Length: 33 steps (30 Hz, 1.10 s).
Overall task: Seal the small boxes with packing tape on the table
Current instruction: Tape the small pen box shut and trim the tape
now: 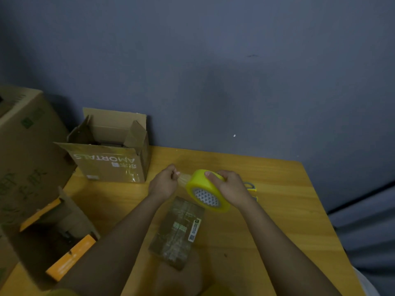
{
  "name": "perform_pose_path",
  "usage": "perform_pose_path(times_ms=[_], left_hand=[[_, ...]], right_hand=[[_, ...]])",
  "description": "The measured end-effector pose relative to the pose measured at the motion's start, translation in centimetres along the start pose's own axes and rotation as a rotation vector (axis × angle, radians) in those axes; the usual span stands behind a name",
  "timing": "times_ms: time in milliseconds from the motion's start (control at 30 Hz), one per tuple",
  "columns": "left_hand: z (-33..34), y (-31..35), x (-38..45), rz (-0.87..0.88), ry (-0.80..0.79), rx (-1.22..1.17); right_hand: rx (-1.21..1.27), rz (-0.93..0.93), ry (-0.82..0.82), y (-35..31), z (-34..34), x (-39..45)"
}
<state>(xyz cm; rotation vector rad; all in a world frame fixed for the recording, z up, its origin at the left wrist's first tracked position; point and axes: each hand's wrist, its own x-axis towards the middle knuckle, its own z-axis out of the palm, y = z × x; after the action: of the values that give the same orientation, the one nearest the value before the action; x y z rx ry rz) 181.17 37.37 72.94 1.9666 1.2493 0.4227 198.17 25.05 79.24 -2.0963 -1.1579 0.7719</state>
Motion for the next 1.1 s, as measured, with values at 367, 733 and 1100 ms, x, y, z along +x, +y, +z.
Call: perform_pose_path(times_ms=[367,733,1100], left_hand=[[-1.3,-0.6,0.6,0.001,-0.048,-0.040],[3.6,-6.4,-0.2,-0.068,-0.117,0.021],[5.6,-9.6,-0.7,-0.033,-0.149,0.001]], right_hand=[[-0.301,0.173,-0.052,2.2,0.0,-1.0],[-0.483,0.373,-0.108,6.4,4.0,-1.9],[-0.635,0.452,-0.180,8.4,6.0,-0.7]])
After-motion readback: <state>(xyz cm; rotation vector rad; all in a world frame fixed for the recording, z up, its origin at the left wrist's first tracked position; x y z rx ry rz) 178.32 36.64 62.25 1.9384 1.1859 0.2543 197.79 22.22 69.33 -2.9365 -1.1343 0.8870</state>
